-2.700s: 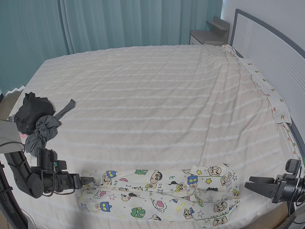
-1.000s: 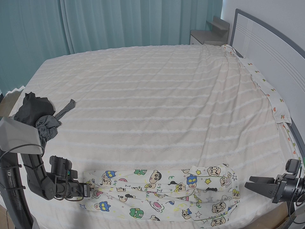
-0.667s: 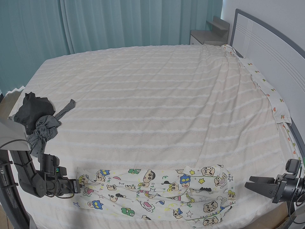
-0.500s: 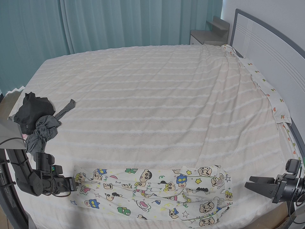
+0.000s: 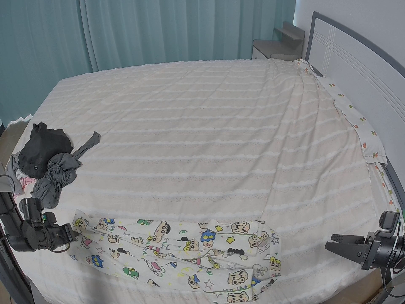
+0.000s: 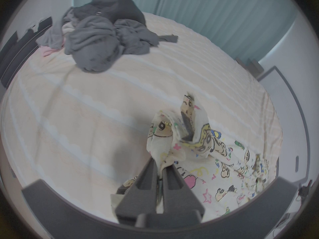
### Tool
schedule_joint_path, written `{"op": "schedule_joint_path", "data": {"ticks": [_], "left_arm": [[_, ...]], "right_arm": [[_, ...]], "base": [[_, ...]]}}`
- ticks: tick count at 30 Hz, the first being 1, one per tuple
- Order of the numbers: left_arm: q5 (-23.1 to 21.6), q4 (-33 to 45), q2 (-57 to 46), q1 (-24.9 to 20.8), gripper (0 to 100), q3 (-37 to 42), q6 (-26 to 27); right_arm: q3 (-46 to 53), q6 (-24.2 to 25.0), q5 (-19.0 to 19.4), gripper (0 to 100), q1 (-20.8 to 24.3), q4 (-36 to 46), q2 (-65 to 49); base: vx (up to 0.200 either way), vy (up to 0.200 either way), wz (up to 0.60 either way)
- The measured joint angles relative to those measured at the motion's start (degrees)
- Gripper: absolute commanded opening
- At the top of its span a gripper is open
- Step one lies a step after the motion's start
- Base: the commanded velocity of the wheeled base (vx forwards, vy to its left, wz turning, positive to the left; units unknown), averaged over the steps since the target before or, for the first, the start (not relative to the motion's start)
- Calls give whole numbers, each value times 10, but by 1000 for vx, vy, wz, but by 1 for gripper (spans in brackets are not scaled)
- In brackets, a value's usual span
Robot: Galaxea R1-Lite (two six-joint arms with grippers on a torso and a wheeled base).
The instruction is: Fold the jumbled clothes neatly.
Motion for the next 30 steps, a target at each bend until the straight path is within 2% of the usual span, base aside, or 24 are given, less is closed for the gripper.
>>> {"op": "schedule_joint_path", "data": {"ticks": [5,14,20,25,30], "left_arm": [[-34,50,0,71,0,-41,1],[-91,226,-15,188,0,-164,1],[-109,308,-32,248,0,-247,1],[-111,340,-62,256,0,-259,1],[-101,371,-110,207,0,-236,0]], "right_arm": [[0,0,0,100,0,0,0],[0,1,1,100,0,7,0],[0,0,1,100,0,9,0],[0,1,1,100,0,9,0],[0,3,2,100,0,9,0]], "base": [[0,0,0],[0,0,0],[0,0,0],[0,0,0],[0,0,0]]}}
